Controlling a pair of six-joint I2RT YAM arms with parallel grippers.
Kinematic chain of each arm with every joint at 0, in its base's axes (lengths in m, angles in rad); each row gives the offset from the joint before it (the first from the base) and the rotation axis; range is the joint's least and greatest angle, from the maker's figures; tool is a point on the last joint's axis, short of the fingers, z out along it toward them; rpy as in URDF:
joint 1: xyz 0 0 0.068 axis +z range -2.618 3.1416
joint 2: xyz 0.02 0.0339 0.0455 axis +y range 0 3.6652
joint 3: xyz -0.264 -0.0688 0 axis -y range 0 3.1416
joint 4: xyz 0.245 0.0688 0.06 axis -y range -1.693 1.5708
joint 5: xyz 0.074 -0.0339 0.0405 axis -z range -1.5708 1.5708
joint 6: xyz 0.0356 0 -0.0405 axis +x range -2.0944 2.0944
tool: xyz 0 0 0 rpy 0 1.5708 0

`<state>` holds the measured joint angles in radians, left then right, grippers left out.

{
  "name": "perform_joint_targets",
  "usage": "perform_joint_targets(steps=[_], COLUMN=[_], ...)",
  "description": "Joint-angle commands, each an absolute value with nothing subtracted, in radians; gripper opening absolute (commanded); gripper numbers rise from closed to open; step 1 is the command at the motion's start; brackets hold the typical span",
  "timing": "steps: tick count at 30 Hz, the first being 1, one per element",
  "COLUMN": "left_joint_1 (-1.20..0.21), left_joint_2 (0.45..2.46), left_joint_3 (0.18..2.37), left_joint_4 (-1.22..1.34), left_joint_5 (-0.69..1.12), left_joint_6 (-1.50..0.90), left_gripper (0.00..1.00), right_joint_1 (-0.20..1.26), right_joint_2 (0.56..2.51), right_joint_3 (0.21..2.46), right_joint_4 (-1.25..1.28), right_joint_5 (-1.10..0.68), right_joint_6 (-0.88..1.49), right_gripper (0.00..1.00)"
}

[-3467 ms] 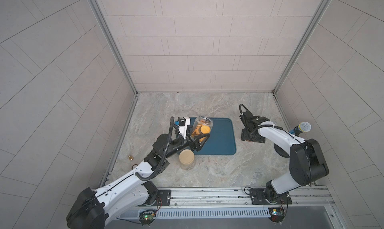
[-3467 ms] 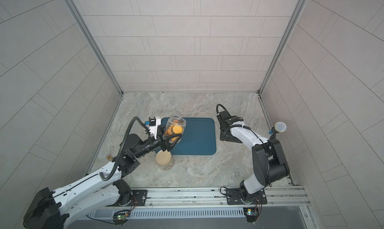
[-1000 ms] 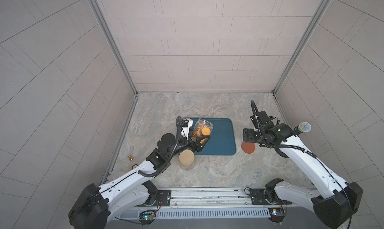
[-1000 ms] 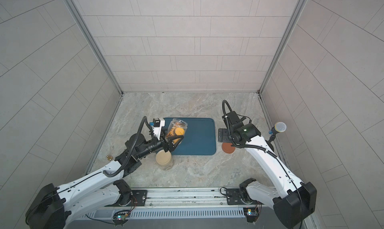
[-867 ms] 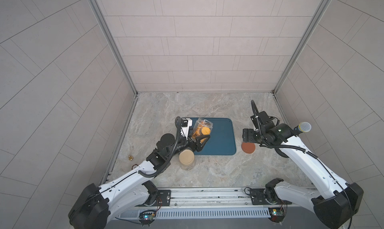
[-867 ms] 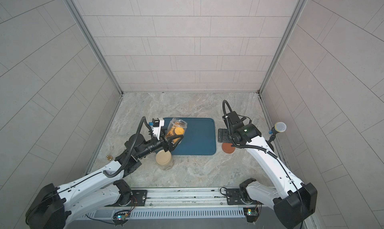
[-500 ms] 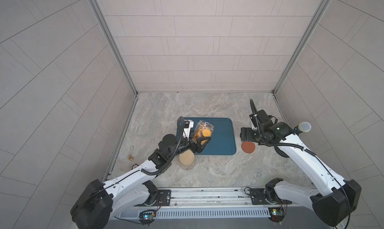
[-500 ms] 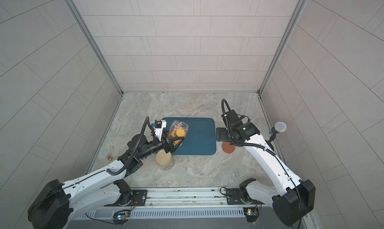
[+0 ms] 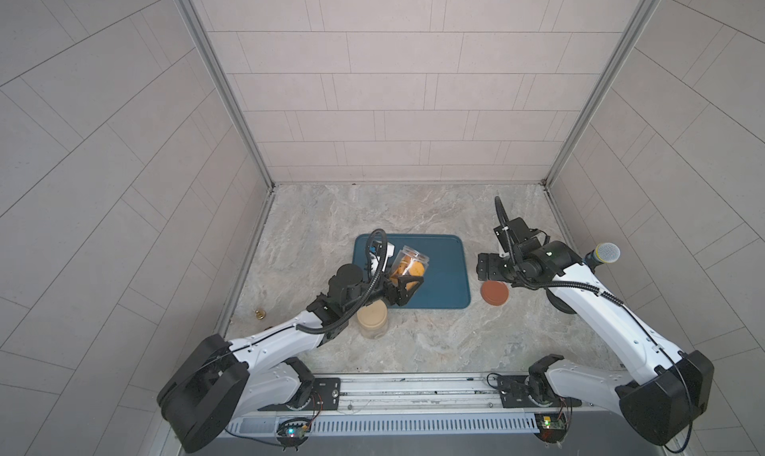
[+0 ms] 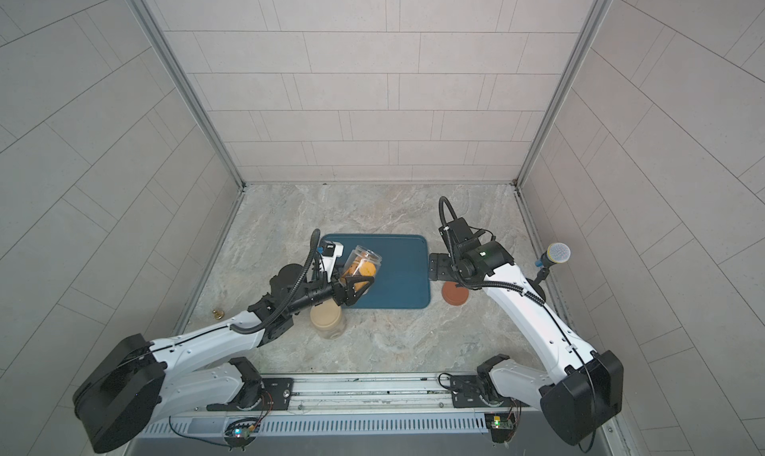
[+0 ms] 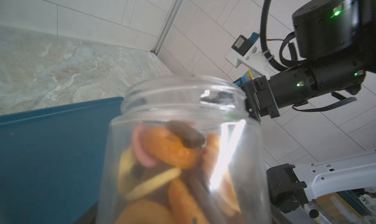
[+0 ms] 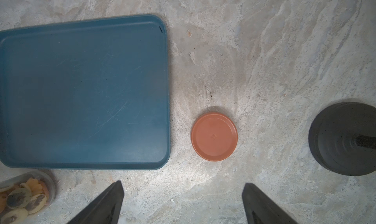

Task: Pour the cookies out of the jar
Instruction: Pour the cookies in the jar onto the tray.

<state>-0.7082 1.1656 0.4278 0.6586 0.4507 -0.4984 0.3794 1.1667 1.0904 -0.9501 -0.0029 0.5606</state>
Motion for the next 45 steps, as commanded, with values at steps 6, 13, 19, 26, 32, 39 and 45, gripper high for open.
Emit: perform_joint_targets(steps=[6, 13, 19, 26, 32, 39, 45], left_joint_1=[-0.71, -0.711, -0.712, -0.717, -0.731, -0.748, -0.78], left_joint_2=[1.225, 1.291, 1.324, 1.388, 1.443, 1.516, 1.566], left_joint_3=[0.541, 0.541, 0.537, 0.579, 0.651, 0.707, 0.742], left_joint_4=[0.802, 0.831, 0.816, 0.763, 0.649, 0.58, 0.513], left_joint_5=[0.5, 0.484, 0.489, 0.48, 0.482, 0.448, 0.404], left_joint_6=[-0.48, -0.505, -0.495, -0.484, -0.44, -0.447, -0.439], left_gripper=[0.0, 0.0, 0.0, 0.0, 0.0, 0.0, 0.0], right_joint_1=[0.35, 0.318, 0.312, 0.299, 0.28, 0.248, 0.226], right_joint_2=[1.142, 1.13, 1.129, 1.15, 1.133, 1.117, 1.1], right_joint_3=[1.136, 1.122, 1.108, 1.115, 1.104, 1.101, 1.101], right_joint_4=[-0.989, -0.999, -1.002, -1.011, -1.011, -1.031, -1.048], right_joint_5=[0.013, 0.014, 0.018, 0.021, 0.014, 0.002, -0.008], right_joint_6=[0.553, 0.56, 0.571, 0.564, 0.57, 0.55, 0.545], right_gripper=[0.95, 0.95, 0.95, 0.95, 0.95, 0.95, 0.95])
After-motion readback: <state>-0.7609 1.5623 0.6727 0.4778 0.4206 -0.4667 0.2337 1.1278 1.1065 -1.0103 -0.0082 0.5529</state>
